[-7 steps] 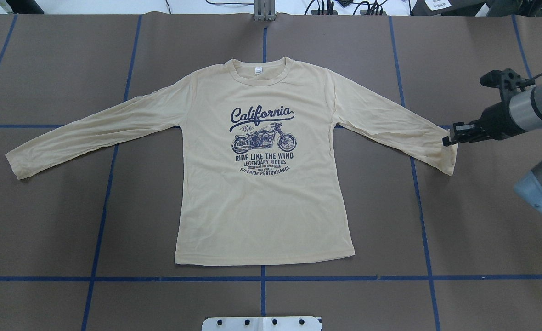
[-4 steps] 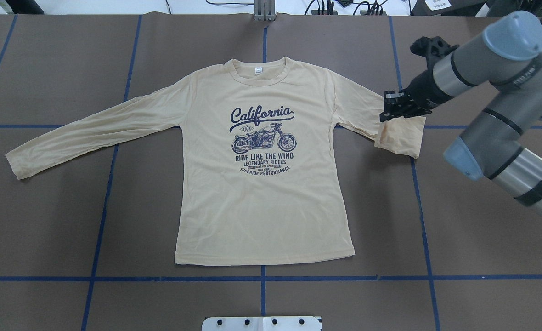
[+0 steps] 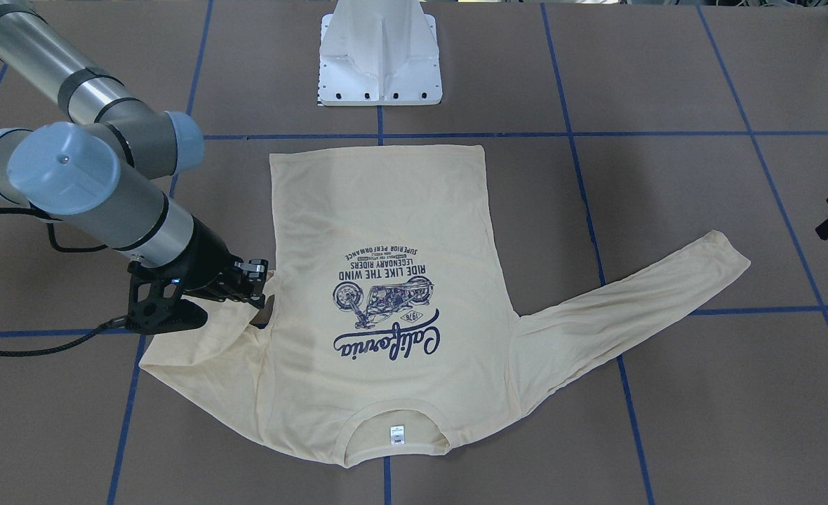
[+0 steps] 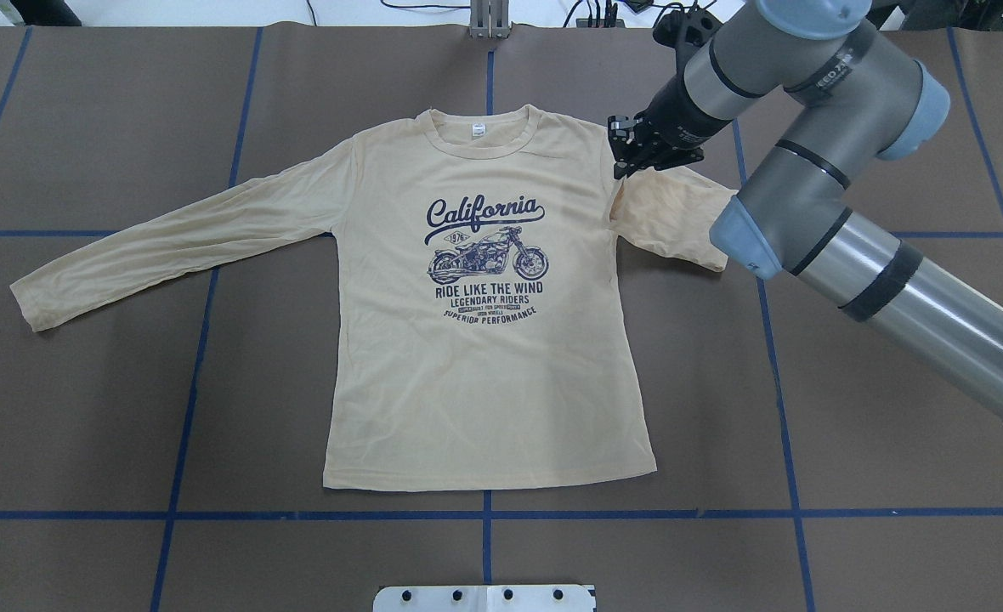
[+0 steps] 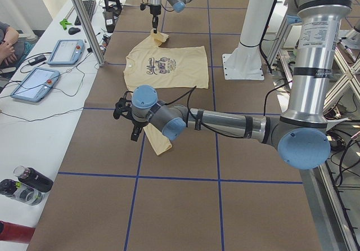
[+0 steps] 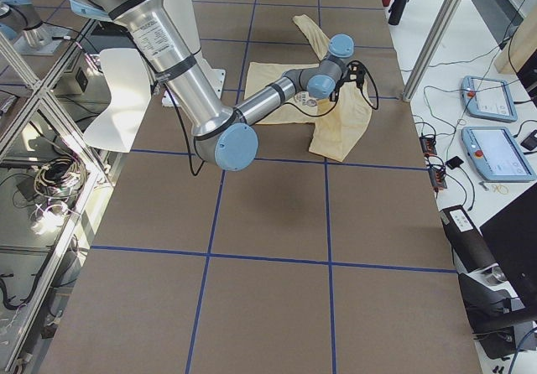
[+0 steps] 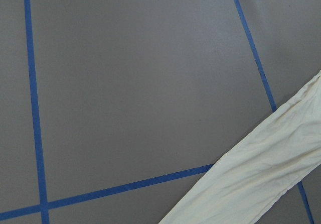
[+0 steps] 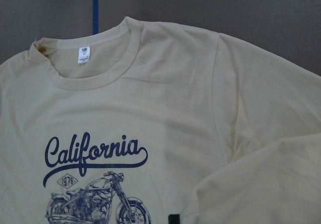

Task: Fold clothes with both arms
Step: 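Grasp the sleeve cuff with the right gripper and carry it toward the collar, then lay the sleeve across the shirt chest and release with the right gripper, then raise the right gripper off the shirt while the left gripper approaches the other cuff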

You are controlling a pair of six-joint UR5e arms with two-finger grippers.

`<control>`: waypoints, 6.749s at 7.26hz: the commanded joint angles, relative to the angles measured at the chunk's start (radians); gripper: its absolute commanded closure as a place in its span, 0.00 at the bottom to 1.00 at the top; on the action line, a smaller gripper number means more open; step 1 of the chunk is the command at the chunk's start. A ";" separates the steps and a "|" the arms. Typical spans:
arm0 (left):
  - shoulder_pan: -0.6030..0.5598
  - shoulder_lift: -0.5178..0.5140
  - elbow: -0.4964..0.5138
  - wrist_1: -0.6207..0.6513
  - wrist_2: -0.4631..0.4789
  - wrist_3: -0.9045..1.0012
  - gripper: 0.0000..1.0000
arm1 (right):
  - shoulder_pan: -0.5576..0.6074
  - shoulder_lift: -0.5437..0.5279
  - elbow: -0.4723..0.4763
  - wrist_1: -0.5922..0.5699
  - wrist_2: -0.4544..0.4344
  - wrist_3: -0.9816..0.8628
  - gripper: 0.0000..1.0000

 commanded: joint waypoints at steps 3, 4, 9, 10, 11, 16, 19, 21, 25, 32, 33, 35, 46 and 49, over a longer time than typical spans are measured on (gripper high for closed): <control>0.000 0.002 0.018 0.000 0.006 0.008 0.00 | -0.116 0.257 -0.198 0.005 -0.184 0.014 1.00; -0.002 0.003 0.019 0.000 0.008 0.008 0.00 | -0.132 0.302 -0.228 0.005 -0.211 0.014 1.00; -0.002 0.000 0.038 0.000 0.011 0.012 0.00 | -0.156 0.434 -0.277 0.009 -0.343 0.014 1.00; -0.002 0.000 0.039 0.000 0.011 0.012 0.00 | -0.156 0.436 -0.276 0.037 -0.343 0.018 1.00; -0.002 0.000 0.039 0.000 0.011 0.012 0.00 | -0.156 0.438 -0.265 0.048 -0.343 0.020 1.00; -0.002 -0.002 0.048 0.000 0.011 0.011 0.00 | -0.273 0.441 -0.305 0.046 -0.487 0.003 1.00; 0.000 -0.015 0.080 -0.002 0.011 0.012 0.00 | -0.294 0.457 -0.389 0.121 -0.534 0.006 1.00; 0.000 -0.028 0.098 -0.002 0.011 0.012 0.00 | -0.300 0.465 -0.411 0.144 -0.537 0.018 0.59; 0.000 -0.038 0.106 -0.002 0.011 0.011 0.00 | -0.308 0.504 -0.411 0.143 -0.580 0.227 0.02; 0.147 0.010 0.100 -0.294 0.204 -0.384 0.00 | -0.199 0.288 -0.088 -0.049 -0.355 0.218 0.01; 0.214 0.046 0.095 -0.371 0.282 -0.519 0.00 | -0.192 0.233 0.012 -0.151 -0.338 0.194 0.00; 0.331 0.103 0.091 -0.445 0.456 -0.667 0.00 | -0.182 0.102 0.208 -0.310 -0.337 0.093 0.00; 0.545 0.193 0.105 -0.494 0.624 -0.781 0.16 | -0.106 -0.049 0.356 -0.334 -0.225 0.046 0.00; 0.548 0.195 0.101 -0.494 0.623 -0.781 0.46 | -0.107 -0.046 0.355 -0.331 -0.227 0.046 0.00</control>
